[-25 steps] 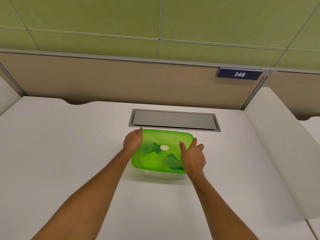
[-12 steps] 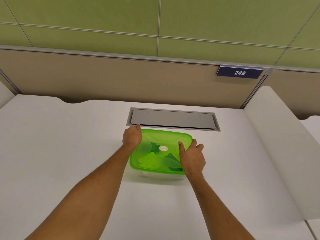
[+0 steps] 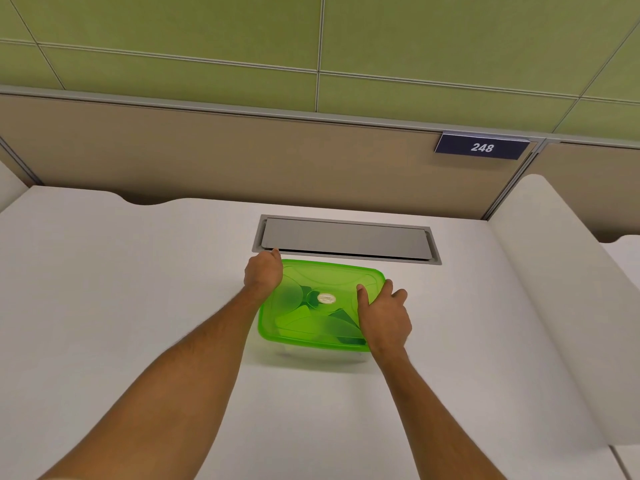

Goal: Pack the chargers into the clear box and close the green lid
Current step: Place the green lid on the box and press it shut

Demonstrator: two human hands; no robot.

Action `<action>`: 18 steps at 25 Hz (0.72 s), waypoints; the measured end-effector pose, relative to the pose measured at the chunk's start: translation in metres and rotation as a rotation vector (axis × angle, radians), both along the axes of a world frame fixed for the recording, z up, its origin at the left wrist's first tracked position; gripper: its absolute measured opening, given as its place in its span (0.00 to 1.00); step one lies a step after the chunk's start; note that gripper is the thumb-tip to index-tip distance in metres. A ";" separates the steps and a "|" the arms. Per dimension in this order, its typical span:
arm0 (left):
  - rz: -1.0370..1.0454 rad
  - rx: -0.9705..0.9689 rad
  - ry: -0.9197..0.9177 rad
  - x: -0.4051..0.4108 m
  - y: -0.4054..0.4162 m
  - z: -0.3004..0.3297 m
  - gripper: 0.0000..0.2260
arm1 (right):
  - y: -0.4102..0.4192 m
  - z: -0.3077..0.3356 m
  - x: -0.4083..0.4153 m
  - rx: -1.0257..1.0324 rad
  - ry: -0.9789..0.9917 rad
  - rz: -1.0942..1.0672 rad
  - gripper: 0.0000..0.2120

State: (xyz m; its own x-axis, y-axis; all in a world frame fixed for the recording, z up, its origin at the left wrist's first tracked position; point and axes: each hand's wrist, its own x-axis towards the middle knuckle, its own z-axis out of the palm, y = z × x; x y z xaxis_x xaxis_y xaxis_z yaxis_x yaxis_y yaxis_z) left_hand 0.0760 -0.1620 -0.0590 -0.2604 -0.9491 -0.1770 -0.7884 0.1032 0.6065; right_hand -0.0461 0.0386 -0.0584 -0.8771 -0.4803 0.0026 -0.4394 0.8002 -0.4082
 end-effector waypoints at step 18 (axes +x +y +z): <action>0.017 0.048 -0.004 -0.017 -0.015 0.000 0.17 | -0.001 -0.002 -0.001 0.004 -0.016 -0.009 0.32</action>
State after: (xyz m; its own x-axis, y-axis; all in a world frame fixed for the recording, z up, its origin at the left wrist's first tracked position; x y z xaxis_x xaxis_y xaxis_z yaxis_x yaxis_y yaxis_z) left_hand 0.0590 -0.1767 -0.0595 -0.2434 -0.9438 -0.2237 -0.7923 0.0604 0.6072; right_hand -0.0474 0.0380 -0.0604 -0.8812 -0.4726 -0.0137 -0.4258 0.8058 -0.4116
